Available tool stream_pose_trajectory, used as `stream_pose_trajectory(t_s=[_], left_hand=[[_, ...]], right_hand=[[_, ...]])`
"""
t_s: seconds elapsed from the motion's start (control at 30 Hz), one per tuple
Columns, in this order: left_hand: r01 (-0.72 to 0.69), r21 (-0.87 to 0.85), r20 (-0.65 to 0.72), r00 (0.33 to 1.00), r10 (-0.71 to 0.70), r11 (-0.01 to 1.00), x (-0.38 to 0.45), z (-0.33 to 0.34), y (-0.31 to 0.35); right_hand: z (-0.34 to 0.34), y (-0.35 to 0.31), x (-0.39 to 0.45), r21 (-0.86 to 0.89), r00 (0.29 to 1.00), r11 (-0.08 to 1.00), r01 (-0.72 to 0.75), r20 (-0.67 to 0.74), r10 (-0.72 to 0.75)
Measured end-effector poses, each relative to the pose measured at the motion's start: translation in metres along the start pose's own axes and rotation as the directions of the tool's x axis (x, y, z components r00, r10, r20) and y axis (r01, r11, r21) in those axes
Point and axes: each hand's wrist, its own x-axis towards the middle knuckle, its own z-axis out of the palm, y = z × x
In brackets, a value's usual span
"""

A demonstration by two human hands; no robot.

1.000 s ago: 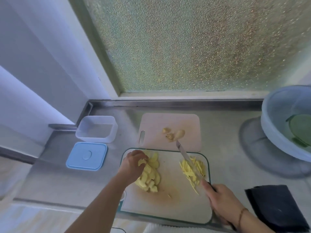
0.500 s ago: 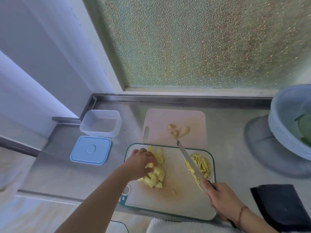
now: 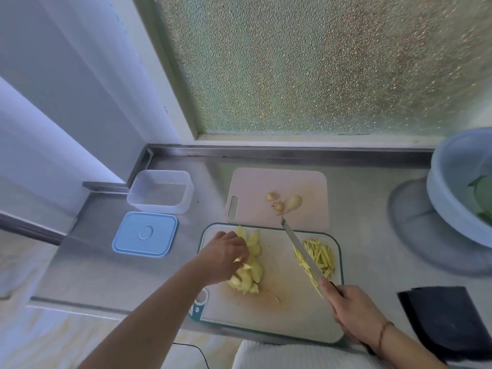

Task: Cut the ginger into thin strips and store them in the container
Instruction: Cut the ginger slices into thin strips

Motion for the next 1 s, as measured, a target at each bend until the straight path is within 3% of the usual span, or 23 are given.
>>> stream_pose_trajectory(t_s=[0.1, 0.17, 0.23, 0.3, 0.4, 0.47, 0.53, 0.67, 0.7, 0.77, 0.87, 1.0], left_hand=[[0.196, -0.295, -0.056, 0.974, -0.222, 0.935, -0.002, -0.006, 0.009], [0.387, -0.576, -0.004, 0.879, -0.476, 0.720, -0.001, -0.013, 0.026], [0.487, -0.737, 0.110, 0.771, -0.627, 0.469, 0.004, -0.012, 0.051], [0.506, -0.807, 0.199, 0.719, -0.666, 0.305, 0.008, 0.000, 0.076], [0.487, -0.866, 0.312, 0.700, -0.643, 0.111, 0.014, 0.028, 0.111], [0.517, -0.840, 0.300, 0.694, -0.655, 0.162, 0.015, 0.044, 0.127], [0.544, -0.770, 0.219, 0.717, -0.662, 0.334, 0.015, 0.053, 0.135], [0.496, -0.557, 0.098, 0.835, -0.541, 0.666, 0.005, 0.059, 0.128], [0.433, -0.495, 0.021, 0.872, -0.488, 0.753, 0.003, 0.061, 0.124], [0.176, -0.366, -0.223, 0.937, -0.270, 0.914, -0.003, 0.073, 0.111], [-0.125, -0.201, -0.417, 0.909, 0.030, 0.972, -0.001, 0.092, 0.090], [-0.229, -0.067, -0.437, 0.882, 0.178, 0.971, 0.001, 0.100, 0.080]], right_hand=[[-0.001, -0.001, -0.001, 0.012, 1.000, 1.000, -0.014, 0.004, 0.014], [-0.002, -0.002, -0.003, 0.030, 0.999, 0.999, -0.029, 0.015, 0.029], [-0.001, -0.005, -0.005, 0.055, 0.998, 0.997, -0.053, 0.036, 0.051], [0.001, -0.007, -0.007, 0.063, 0.997, 0.996, -0.060, 0.050, 0.057], [0.004, -0.003, -0.010, 0.031, 0.997, 0.998, -0.062, 0.043, 0.060], [0.004, 0.004, -0.013, 0.028, 0.996, 0.996, -0.087, 0.035, 0.086], [0.006, 0.011, -0.017, 0.052, 0.991, 0.990, -0.129, 0.045, 0.127], [0.013, 0.023, -0.025, 0.053, 0.984, 0.983, -0.175, 0.054, 0.172], [0.015, 0.024, -0.026, 0.050, 0.984, 0.983, -0.174, 0.049, 0.172], [0.019, 0.026, -0.028, 0.029, 0.987, 0.987, -0.157, 0.045, 0.155], [0.025, 0.028, -0.027, 0.005, 0.991, 0.992, -0.130, 0.023, 0.130], [0.032, 0.028, -0.029, 0.066, 0.992, 0.990, -0.122, 0.041, 0.119]])
